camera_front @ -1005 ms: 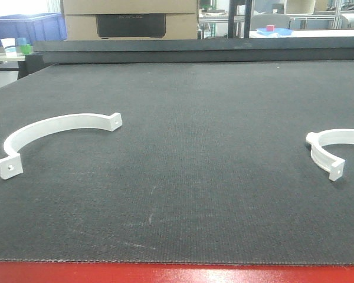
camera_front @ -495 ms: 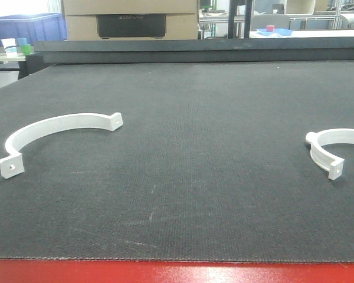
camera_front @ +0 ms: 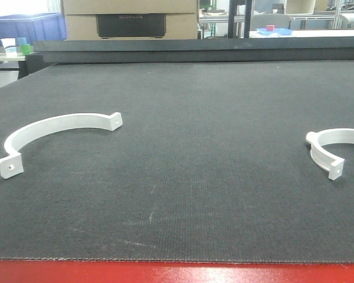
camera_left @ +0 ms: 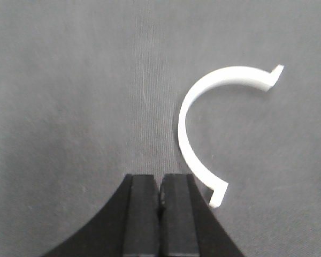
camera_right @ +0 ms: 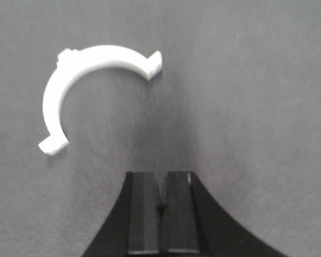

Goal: Grab PVC pipe and place in blue bin
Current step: 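Lower the right gripper onto the nearer clamp's arc and close it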

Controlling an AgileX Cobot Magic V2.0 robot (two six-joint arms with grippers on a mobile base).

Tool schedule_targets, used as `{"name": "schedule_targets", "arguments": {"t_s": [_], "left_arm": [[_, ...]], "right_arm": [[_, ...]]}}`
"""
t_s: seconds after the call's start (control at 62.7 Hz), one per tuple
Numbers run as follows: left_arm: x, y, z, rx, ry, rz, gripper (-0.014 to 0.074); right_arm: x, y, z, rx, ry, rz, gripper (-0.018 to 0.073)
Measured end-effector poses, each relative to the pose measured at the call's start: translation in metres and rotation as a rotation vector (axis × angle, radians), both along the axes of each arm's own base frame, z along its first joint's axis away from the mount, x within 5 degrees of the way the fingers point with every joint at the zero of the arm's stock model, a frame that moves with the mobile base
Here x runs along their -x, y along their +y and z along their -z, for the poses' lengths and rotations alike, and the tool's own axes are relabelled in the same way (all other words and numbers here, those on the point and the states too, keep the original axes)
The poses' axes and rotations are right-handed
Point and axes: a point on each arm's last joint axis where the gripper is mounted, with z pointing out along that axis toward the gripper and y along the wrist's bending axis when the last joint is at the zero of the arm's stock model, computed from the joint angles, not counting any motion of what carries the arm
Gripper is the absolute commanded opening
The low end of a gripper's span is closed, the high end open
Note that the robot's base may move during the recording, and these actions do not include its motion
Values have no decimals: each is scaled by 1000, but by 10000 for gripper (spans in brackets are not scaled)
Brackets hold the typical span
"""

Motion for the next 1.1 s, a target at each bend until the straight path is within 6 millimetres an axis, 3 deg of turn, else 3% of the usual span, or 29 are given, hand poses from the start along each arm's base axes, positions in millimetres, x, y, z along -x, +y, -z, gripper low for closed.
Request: {"name": "schedule_targets", "arguments": {"t_s": [0.287,0.367,0.766,0.878,1.005,1.101], "left_arm": [[-28,-7,34,64,140,-5,-111],[-31,-9,37,92,154,-8,-111],[-31,-12,38,142,161,-12,-111],[-31,-12,38,142,161,-12,-111],[-31,-12,38,142,161,-12,-111],[-31,-12,38,142,161,-12,-111]], "right_arm": [[-43,-3,55,-38,282,-13,-152],[-53,2,62,-54,332,-8,-152],[-111,63,37,-98,281,12,-152],[-126,76,37,-95,299,-5,-152],[-137,81,50,-82,362,-6,-148],[-142,81,63,-71,407,0,-50]]}}
